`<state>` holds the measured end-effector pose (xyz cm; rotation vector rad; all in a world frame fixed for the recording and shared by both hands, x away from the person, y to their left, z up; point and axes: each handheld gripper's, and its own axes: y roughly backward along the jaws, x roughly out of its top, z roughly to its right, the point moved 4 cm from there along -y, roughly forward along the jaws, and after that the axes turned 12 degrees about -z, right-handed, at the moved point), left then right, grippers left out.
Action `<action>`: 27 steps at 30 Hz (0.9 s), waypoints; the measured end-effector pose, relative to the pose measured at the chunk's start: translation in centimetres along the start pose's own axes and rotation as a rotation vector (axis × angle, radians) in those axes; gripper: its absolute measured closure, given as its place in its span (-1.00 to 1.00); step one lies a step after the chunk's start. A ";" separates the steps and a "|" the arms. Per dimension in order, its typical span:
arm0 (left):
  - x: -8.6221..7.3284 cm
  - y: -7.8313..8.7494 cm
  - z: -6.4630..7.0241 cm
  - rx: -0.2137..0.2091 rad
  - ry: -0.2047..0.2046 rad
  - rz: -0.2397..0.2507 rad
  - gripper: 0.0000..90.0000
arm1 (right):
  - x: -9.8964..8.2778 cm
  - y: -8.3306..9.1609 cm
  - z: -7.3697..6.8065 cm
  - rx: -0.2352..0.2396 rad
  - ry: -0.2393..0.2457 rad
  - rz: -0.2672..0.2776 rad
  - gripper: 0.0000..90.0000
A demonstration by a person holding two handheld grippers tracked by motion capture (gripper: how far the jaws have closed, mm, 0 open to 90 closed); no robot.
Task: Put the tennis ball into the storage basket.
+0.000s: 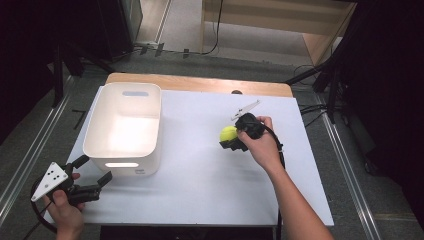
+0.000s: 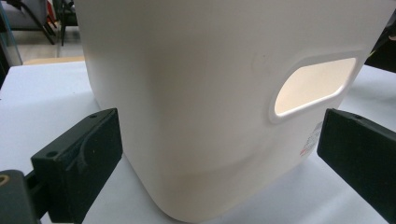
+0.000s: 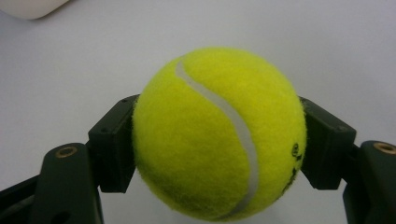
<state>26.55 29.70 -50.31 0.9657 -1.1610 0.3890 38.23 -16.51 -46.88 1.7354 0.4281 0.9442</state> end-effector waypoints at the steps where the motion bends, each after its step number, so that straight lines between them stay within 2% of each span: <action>1: 0.0 0.0 0.0 -0.001 0.001 0.000 -1.00 | 0.0 0.0 0.0 0.000 0.000 0.000 -0.47; 27: 0.0 0.0 0.0 -0.002 0.001 0.001 -1.00 | 3.3 0.4 -2.0 0.028 0.080 0.019 -0.47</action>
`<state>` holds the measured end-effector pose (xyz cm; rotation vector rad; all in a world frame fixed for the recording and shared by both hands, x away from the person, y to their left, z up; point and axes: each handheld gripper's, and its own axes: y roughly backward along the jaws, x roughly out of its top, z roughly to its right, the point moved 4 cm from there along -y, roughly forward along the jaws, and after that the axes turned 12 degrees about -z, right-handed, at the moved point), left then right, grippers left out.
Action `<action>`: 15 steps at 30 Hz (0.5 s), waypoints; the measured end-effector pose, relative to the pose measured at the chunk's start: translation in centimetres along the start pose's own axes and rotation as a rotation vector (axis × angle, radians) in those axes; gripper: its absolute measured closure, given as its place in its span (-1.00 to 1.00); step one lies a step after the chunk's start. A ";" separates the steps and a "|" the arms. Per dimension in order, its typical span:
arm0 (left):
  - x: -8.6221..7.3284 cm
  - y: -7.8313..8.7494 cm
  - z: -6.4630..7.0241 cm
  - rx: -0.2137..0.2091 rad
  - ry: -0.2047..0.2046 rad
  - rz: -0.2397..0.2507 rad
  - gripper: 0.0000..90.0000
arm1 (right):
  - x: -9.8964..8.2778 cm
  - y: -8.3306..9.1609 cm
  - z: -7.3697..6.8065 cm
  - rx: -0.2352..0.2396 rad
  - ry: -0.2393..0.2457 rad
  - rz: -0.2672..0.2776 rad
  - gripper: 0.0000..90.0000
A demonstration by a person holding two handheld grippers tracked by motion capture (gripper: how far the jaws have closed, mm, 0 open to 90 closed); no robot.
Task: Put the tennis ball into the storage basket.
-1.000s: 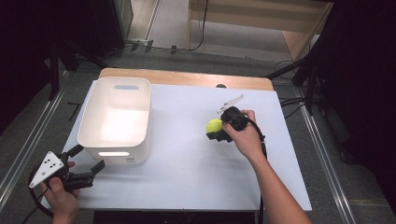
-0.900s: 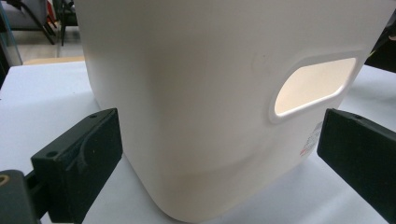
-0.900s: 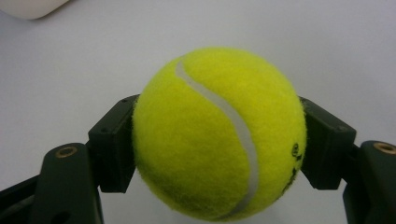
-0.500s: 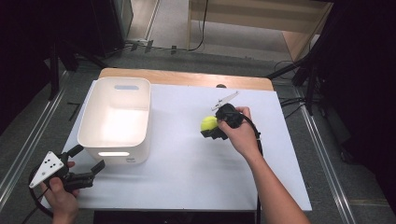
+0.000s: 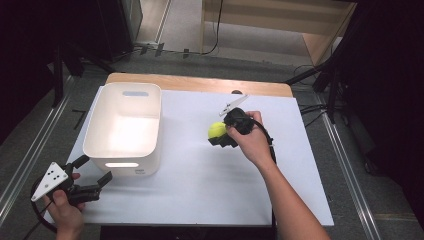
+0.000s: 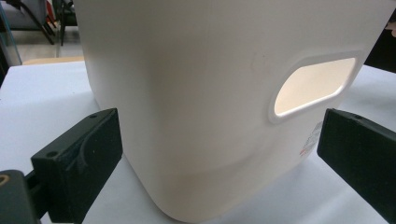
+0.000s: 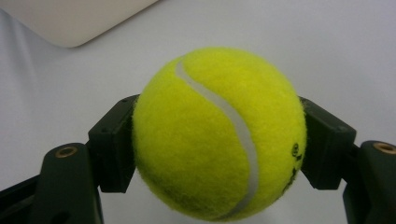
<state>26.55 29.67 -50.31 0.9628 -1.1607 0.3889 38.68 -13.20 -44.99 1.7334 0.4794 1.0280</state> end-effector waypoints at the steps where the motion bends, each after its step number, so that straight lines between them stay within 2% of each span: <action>1: 0.0 0.0 0.0 0.000 -0.002 -0.002 -1.00 | 0.1 0.0 -0.1 0.002 -0.003 0.002 -0.47; 15: 0.0 0.0 0.0 -0.001 0.000 0.000 -0.99 | 1.6 0.0 -0.9 0.024 0.035 0.009 -0.47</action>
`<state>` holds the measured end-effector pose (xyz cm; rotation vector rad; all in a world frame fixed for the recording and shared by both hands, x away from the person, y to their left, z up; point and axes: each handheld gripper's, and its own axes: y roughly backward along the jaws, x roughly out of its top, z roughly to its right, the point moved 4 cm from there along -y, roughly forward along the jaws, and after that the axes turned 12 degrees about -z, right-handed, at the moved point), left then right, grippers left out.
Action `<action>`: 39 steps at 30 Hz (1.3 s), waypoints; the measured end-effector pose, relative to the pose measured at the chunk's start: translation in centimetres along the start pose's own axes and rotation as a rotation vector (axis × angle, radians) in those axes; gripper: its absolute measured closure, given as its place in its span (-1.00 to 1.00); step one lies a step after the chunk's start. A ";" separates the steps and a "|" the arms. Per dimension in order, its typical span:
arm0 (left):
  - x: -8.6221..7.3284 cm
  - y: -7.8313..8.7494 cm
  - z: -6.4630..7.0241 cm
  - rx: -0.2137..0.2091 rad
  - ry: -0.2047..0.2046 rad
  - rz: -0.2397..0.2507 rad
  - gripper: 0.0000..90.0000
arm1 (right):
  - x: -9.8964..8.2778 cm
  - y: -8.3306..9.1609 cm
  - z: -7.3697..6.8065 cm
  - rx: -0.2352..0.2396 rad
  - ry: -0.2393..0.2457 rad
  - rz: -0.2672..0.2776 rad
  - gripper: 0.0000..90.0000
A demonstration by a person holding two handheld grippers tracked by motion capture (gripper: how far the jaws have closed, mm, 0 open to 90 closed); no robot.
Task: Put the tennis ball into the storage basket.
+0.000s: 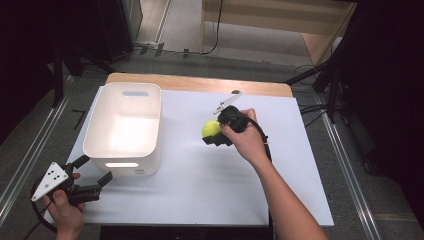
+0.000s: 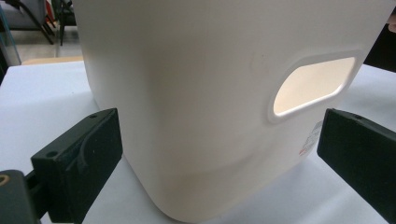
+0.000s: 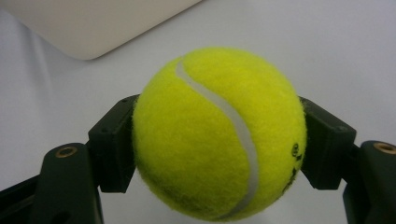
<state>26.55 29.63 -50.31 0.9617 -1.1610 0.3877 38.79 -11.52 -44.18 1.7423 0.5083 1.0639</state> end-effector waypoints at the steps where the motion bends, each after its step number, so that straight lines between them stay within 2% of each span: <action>1: 0.0 0.0 0.0 -0.001 0.000 0.001 -0.99 | 0.1 0.0 -0.1 -0.002 0.001 -0.004 -0.47; 39: 0.0 0.0 0.1 -0.004 -0.005 -0.004 -1.00 | 5.1 0.1 -2.5 0.030 0.090 0.014 -0.47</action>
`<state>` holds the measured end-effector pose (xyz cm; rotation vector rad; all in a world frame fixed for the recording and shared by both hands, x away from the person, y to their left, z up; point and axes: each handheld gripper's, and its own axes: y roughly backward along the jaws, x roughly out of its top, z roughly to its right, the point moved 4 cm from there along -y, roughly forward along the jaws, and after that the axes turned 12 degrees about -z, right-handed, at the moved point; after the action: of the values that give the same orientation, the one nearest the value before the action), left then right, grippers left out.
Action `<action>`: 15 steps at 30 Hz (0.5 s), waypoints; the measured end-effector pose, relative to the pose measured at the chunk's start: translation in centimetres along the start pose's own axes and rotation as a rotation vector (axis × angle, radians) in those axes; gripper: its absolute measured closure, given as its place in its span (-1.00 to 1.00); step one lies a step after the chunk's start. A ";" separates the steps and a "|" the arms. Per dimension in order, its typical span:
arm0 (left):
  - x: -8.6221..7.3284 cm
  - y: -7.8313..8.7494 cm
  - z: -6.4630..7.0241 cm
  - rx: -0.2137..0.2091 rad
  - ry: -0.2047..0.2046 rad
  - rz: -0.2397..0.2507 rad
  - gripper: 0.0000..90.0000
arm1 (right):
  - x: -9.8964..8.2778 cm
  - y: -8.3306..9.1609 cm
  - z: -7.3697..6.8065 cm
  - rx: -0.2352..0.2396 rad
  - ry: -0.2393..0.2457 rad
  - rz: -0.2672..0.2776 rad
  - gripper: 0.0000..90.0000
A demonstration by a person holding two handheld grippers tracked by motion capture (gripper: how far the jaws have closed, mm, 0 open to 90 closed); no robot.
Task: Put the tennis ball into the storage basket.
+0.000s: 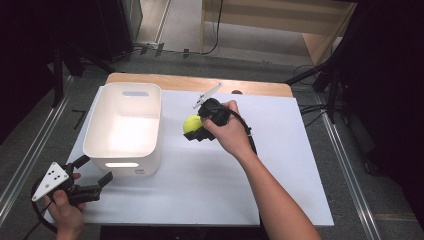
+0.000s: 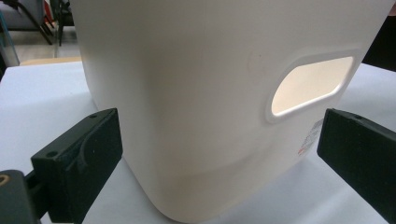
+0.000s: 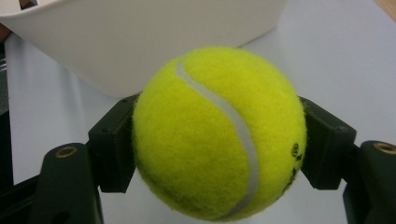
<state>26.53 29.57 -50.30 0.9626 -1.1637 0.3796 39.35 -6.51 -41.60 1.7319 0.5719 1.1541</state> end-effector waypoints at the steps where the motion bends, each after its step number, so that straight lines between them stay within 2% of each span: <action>1: 0.0 0.0 0.0 0.000 -0.001 0.000 -1.00 | 0.0 0.0 0.0 0.000 0.000 0.000 -0.47; 15: 0.0 0.0 0.0 -0.002 -0.002 0.001 -0.99 | 2.0 0.1 -1.1 0.011 0.032 0.007 -0.47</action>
<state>26.52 29.52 -50.30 0.9608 -1.1667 0.3783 39.31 -4.52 -40.47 1.7289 0.5927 1.1871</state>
